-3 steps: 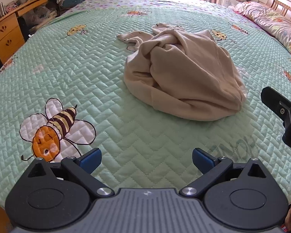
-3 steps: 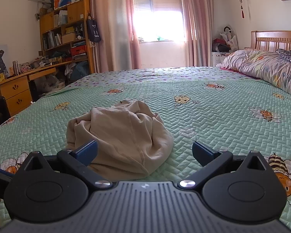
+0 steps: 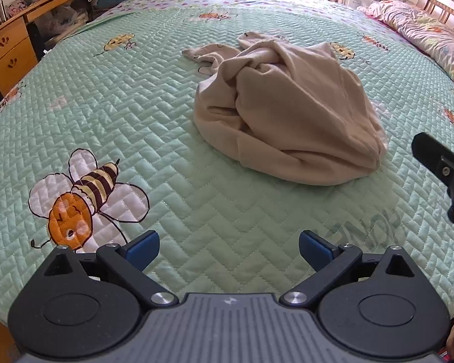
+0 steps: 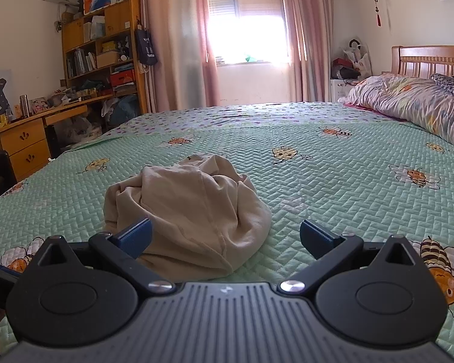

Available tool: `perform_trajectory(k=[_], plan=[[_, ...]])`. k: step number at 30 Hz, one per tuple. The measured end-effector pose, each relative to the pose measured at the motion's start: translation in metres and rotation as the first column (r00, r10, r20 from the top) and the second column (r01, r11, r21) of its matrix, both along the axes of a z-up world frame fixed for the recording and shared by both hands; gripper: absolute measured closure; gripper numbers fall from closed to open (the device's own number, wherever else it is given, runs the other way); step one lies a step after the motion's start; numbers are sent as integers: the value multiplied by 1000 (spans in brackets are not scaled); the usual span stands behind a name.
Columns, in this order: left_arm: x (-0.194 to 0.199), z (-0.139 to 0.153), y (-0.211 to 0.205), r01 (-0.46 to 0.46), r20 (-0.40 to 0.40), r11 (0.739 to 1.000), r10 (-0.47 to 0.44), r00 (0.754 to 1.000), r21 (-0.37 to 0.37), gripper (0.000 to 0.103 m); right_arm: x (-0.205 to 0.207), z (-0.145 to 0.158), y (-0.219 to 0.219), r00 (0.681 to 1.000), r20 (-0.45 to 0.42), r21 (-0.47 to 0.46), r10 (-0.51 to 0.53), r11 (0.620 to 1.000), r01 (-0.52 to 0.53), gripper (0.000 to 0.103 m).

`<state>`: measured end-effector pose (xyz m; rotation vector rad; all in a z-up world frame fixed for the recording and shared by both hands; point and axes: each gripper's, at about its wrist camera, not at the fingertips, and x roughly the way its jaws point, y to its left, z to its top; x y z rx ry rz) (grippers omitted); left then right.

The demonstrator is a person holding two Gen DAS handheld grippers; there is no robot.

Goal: Fold clothes
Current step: 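Move both grippers toward the crumpled beige pants on the bed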

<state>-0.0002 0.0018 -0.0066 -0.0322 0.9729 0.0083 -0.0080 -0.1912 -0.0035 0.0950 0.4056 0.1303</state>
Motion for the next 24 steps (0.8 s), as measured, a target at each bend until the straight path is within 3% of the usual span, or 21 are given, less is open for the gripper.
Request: perform_trajectory(k=[9, 17, 22, 24], plan=[[1, -19, 7, -12, -21, 1000, 12, 1000, 8, 4, 7, -3, 5, 1000, -6, -5, -8, 1000, 8, 0], [18, -28, 23, -29, -115, 1000, 28, 993, -3, 1, 10, -6, 2, 1000, -14, -43, -14, 999, 13, 0], [21, -31, 28, -80, -107, 988, 94, 990, 132, 1, 22, -3, 2, 1000, 12, -85, 5, 996, -4, 0], [23, -30, 32, -95, -115, 986, 111, 987, 136, 1, 29, -5, 2, 999, 11, -91, 49, 995, -48, 0]])
